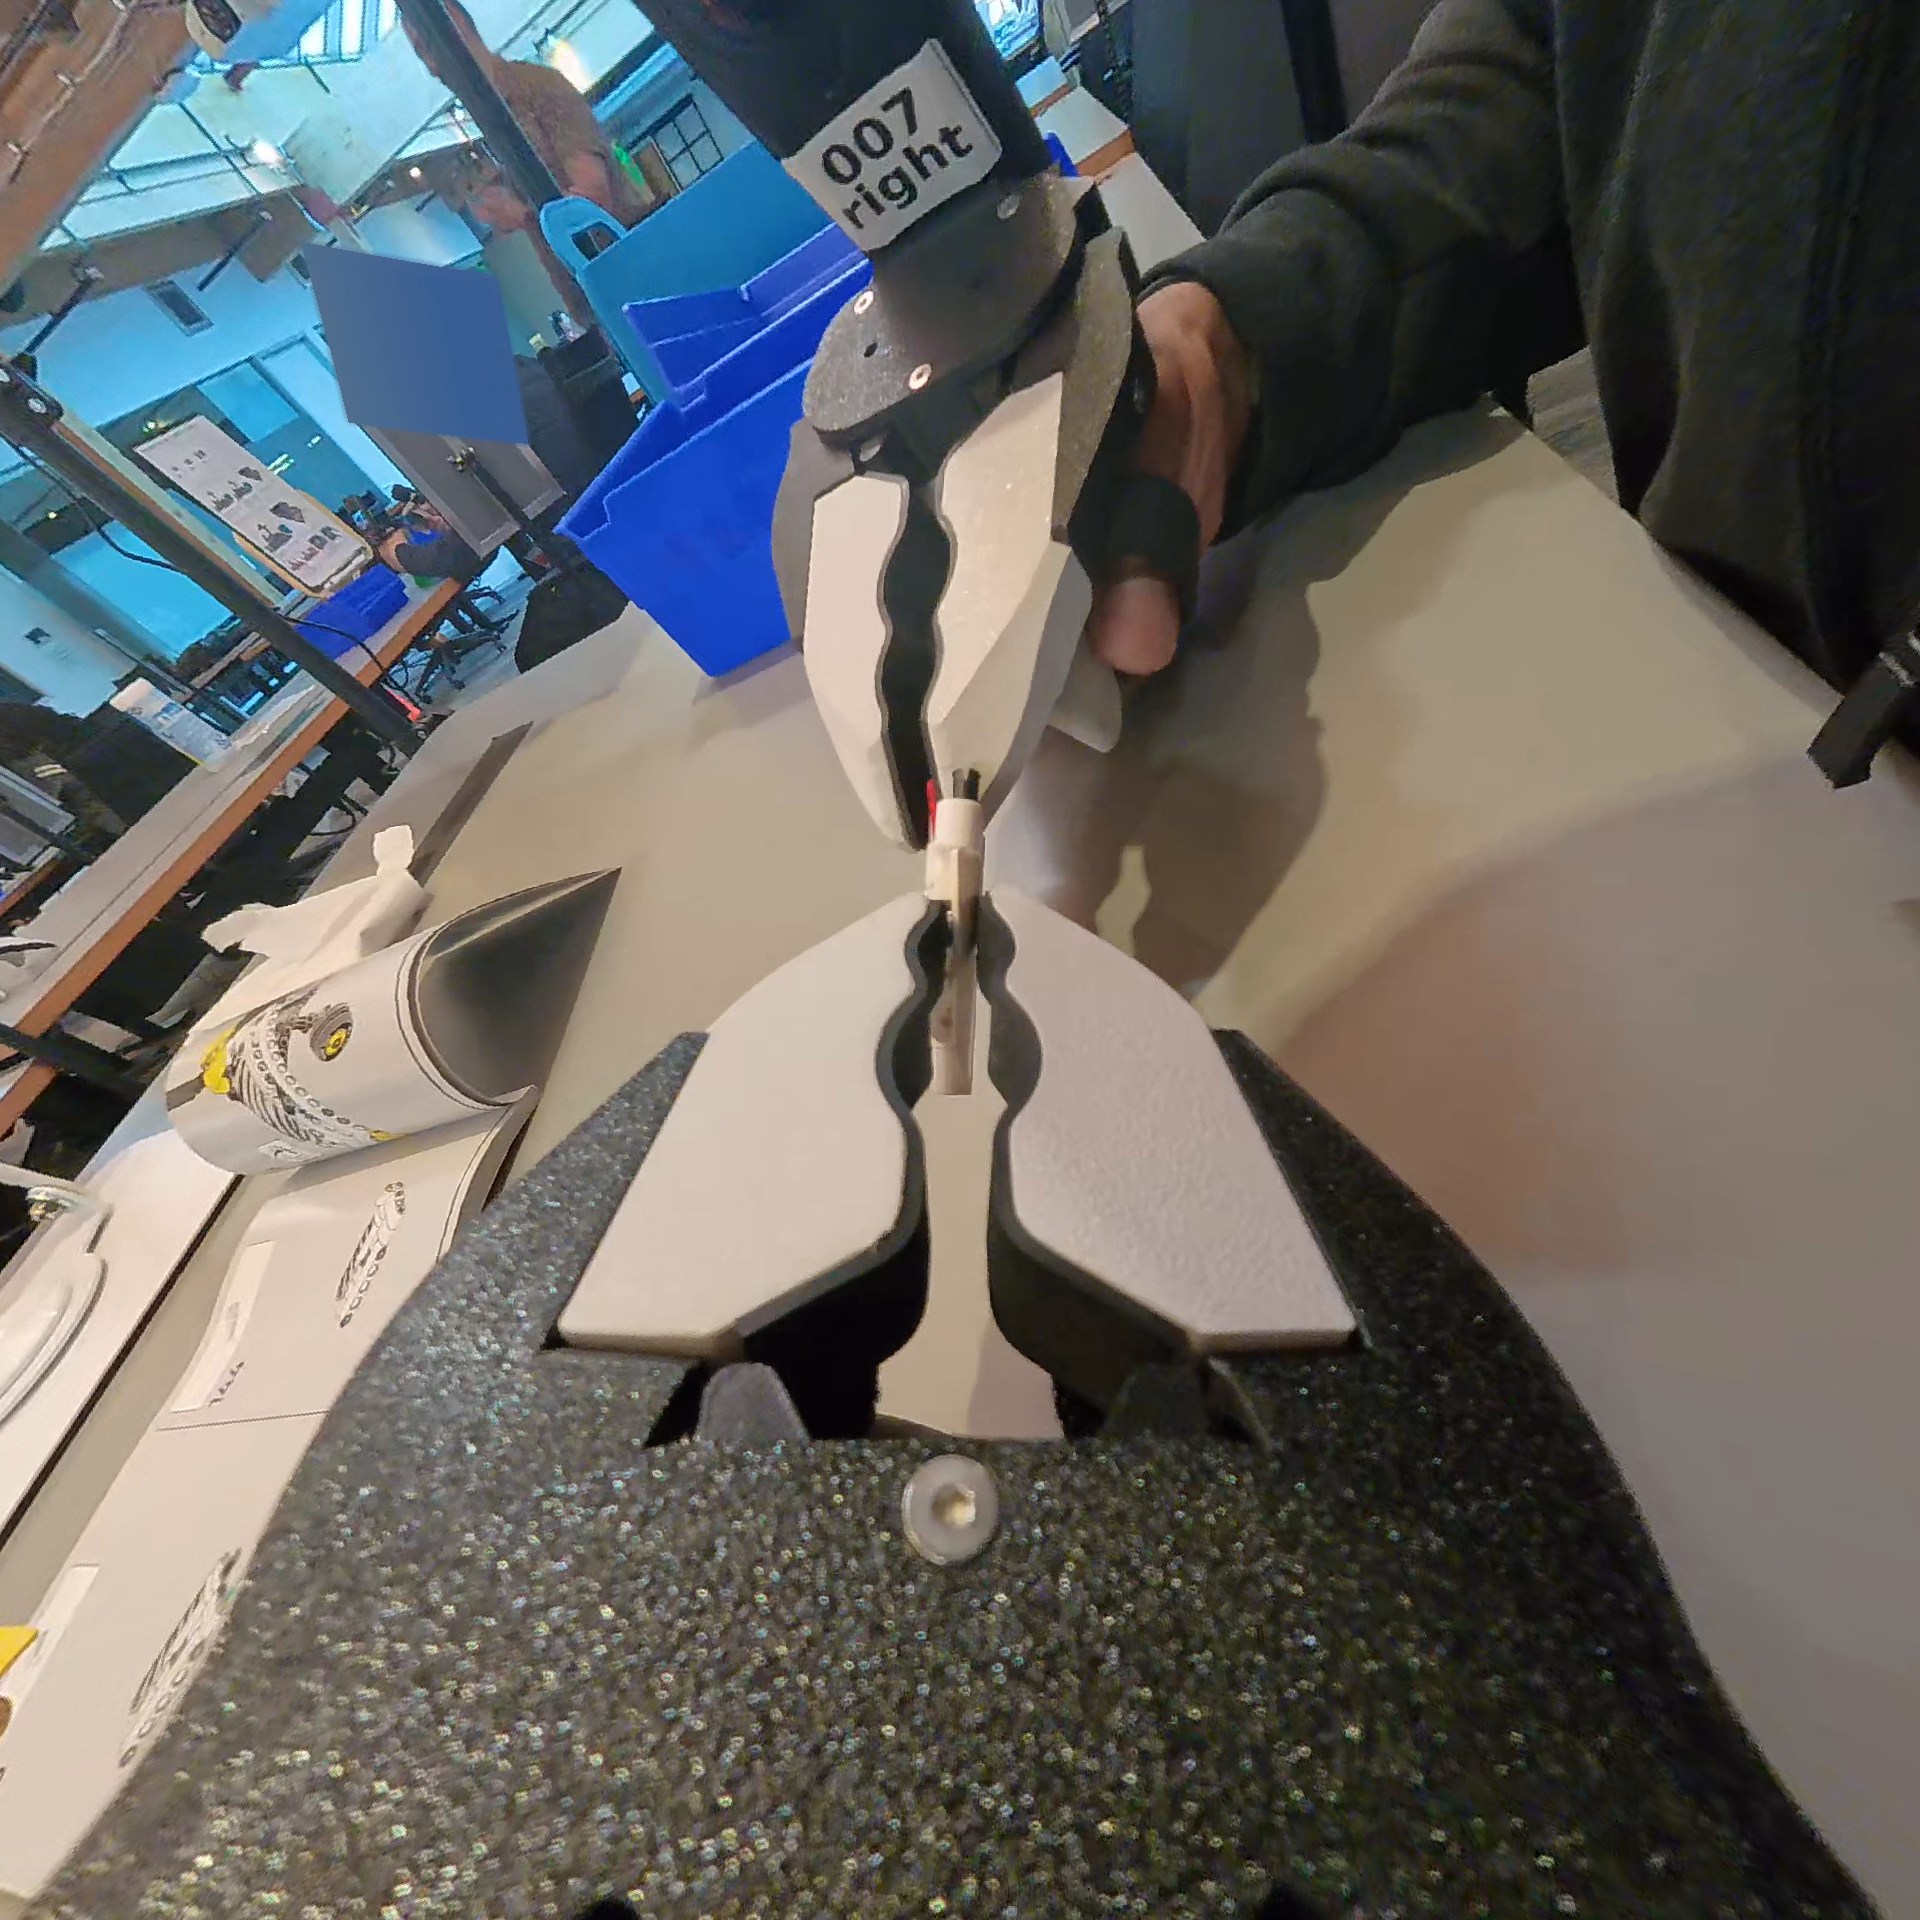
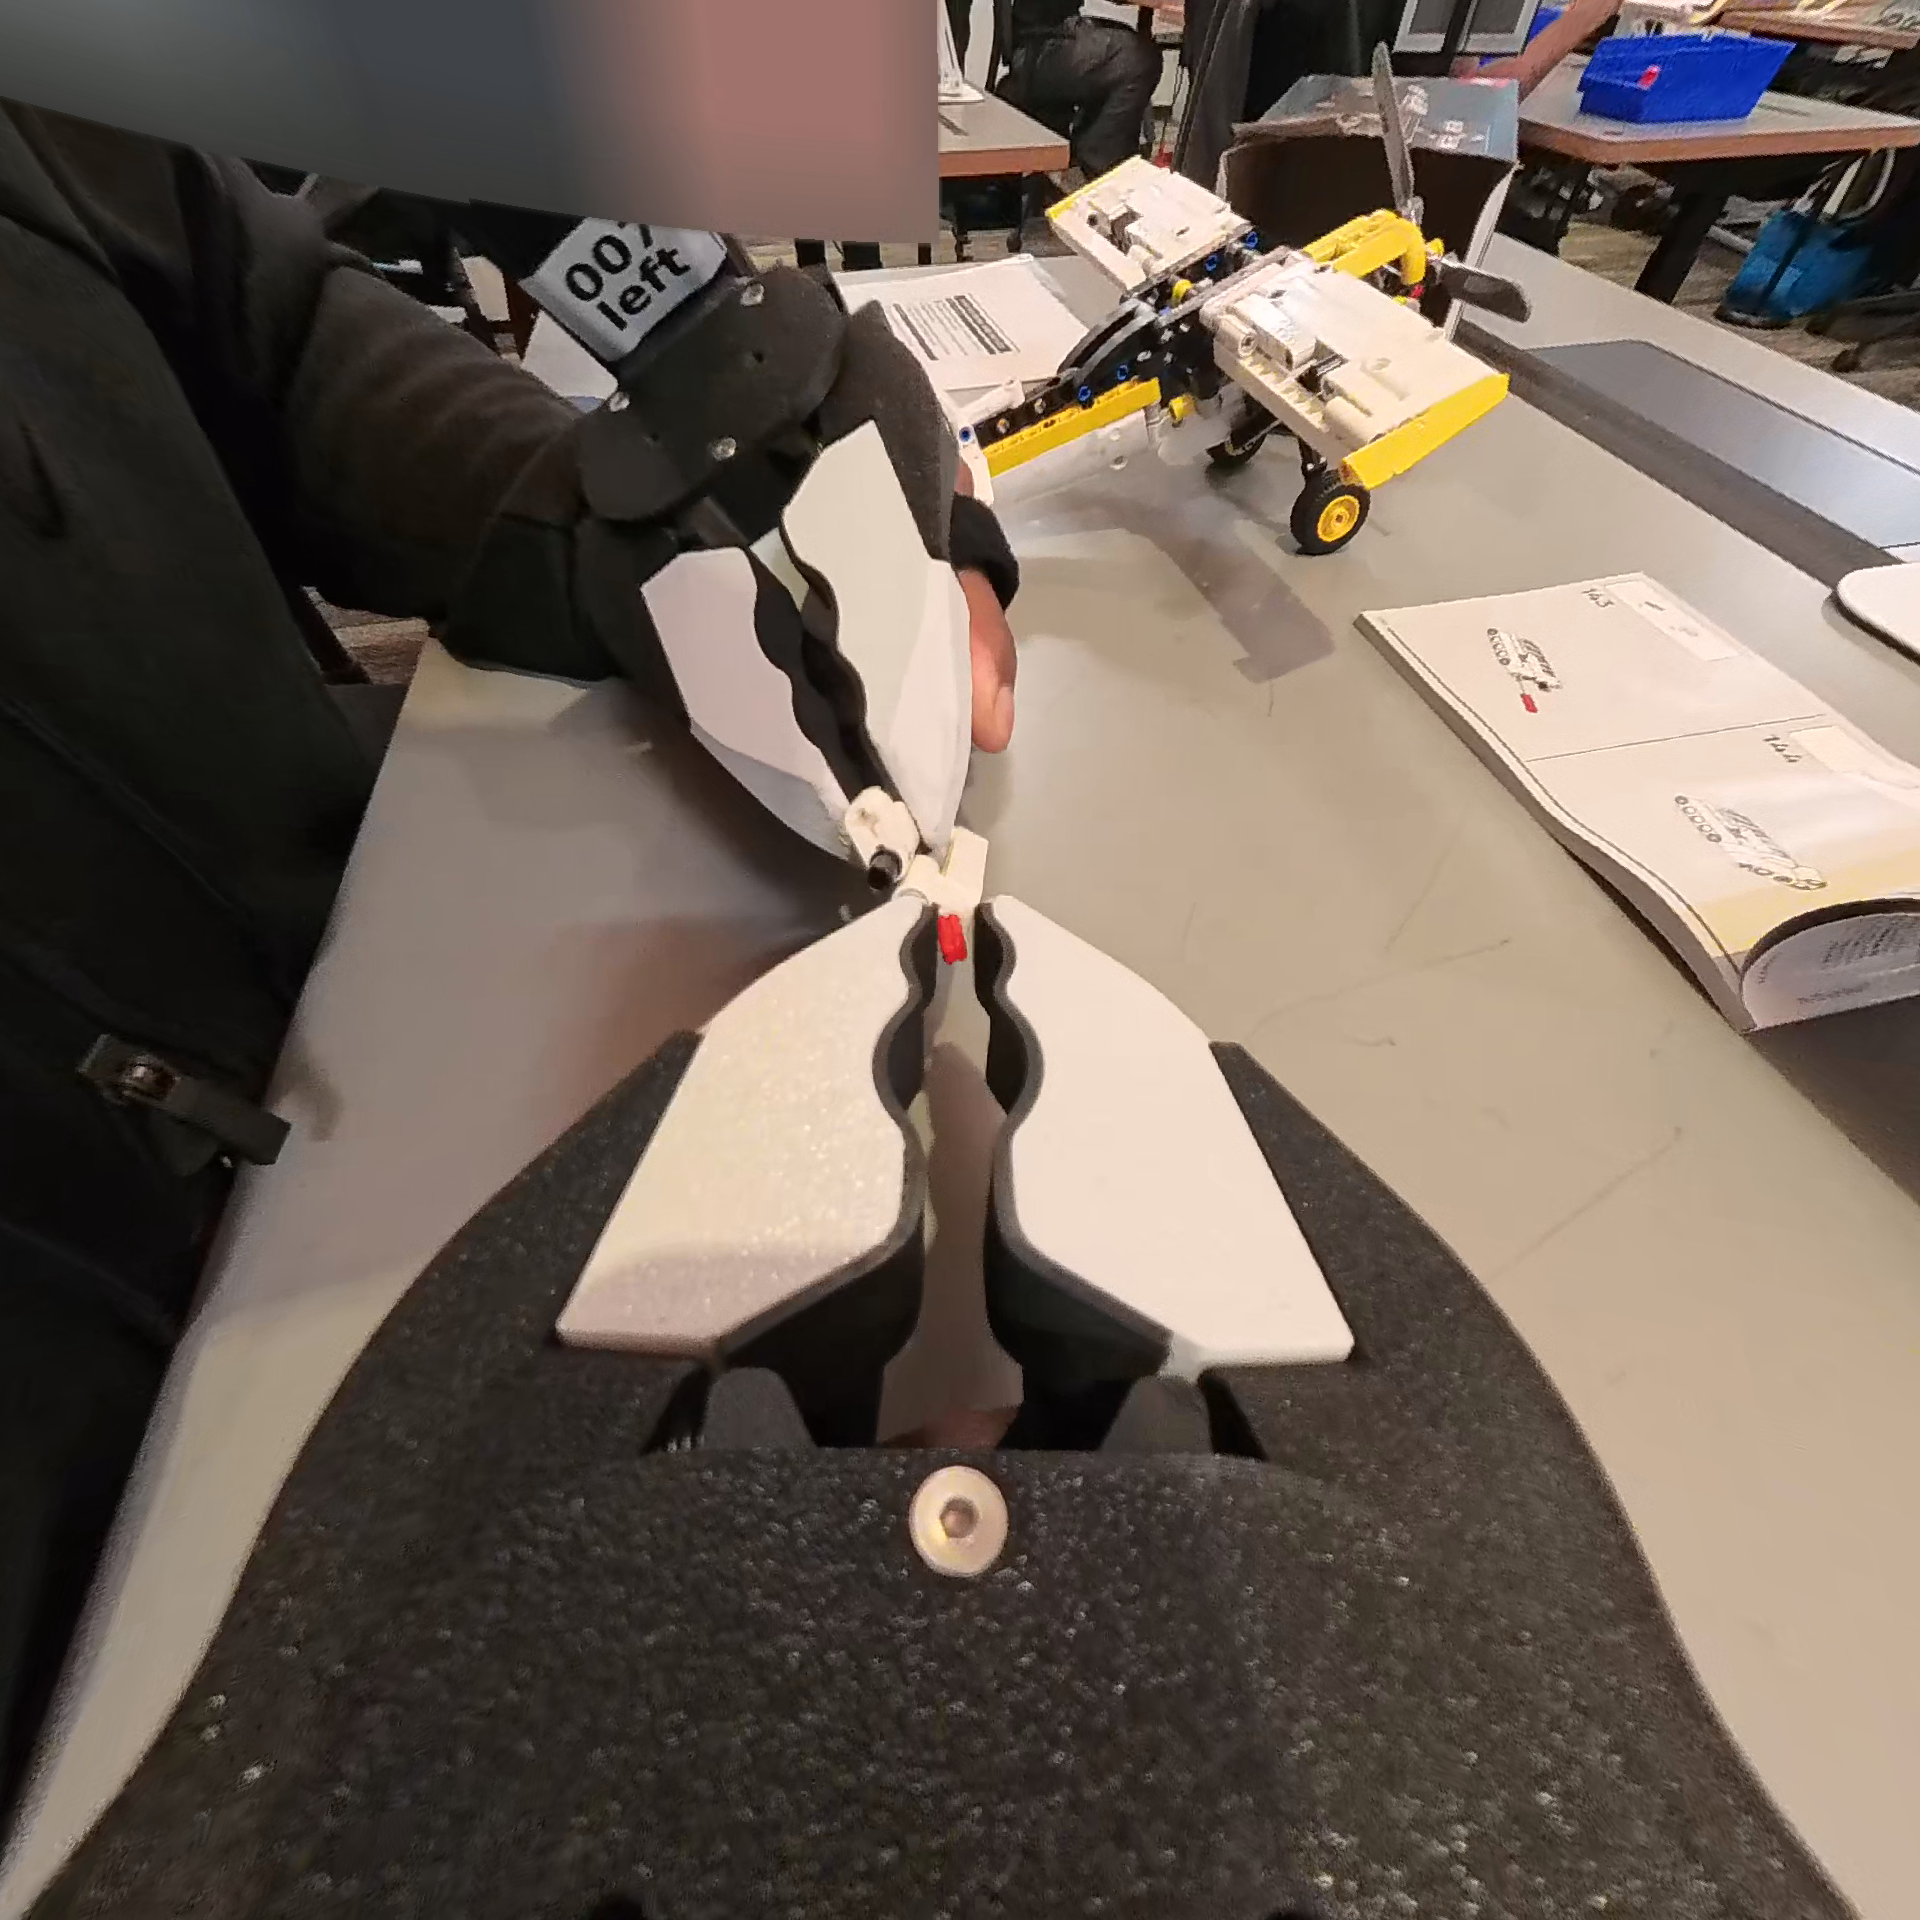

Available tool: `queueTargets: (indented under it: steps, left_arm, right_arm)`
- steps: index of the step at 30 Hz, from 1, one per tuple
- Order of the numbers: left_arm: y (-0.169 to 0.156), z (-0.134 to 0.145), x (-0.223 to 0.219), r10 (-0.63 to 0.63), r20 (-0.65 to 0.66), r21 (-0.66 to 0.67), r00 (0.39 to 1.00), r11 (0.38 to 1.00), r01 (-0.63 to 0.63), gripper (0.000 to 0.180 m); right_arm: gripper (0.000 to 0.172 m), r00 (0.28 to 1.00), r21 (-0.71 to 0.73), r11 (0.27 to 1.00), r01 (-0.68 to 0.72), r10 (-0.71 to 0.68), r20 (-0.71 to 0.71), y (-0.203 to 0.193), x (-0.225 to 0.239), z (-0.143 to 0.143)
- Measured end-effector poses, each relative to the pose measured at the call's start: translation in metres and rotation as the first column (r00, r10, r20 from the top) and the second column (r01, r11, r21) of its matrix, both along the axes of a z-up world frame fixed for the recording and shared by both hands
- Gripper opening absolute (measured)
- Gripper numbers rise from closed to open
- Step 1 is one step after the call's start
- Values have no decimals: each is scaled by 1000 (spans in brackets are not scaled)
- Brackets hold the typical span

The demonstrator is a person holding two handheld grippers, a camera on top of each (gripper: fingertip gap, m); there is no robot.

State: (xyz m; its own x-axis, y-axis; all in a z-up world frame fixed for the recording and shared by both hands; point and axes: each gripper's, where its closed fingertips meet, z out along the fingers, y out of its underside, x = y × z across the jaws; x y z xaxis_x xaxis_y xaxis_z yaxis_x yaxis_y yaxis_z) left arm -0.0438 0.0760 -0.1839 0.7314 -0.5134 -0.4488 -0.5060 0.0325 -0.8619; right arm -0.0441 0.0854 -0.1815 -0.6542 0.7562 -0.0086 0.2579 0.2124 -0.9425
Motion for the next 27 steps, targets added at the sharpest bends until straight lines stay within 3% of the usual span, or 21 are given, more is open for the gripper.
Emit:
queueTargets:
  steps: [11,18,21,27]
  left_arm:
    - [3,0,-5,22,37,-35,999,999,-21,6]
    - [7,-11,-11,70,107,-215,992,975,-46,6]
    - [7,-22,-13,106,138,-340,985,939,-54,6]
    - [9,-42,-23,277,263,-609,924,791,-64,6]
  right_arm:
    - [11,1000,42,999,3,-3,-6,4,1,-2]
    - [12,999,125,992,18,-23,37,9,0,-15]
    - [12,995,177,983,49,-64,77,17,-2,-24]
    - [12,974,286,952,109,-160,162,36,-4,-45]
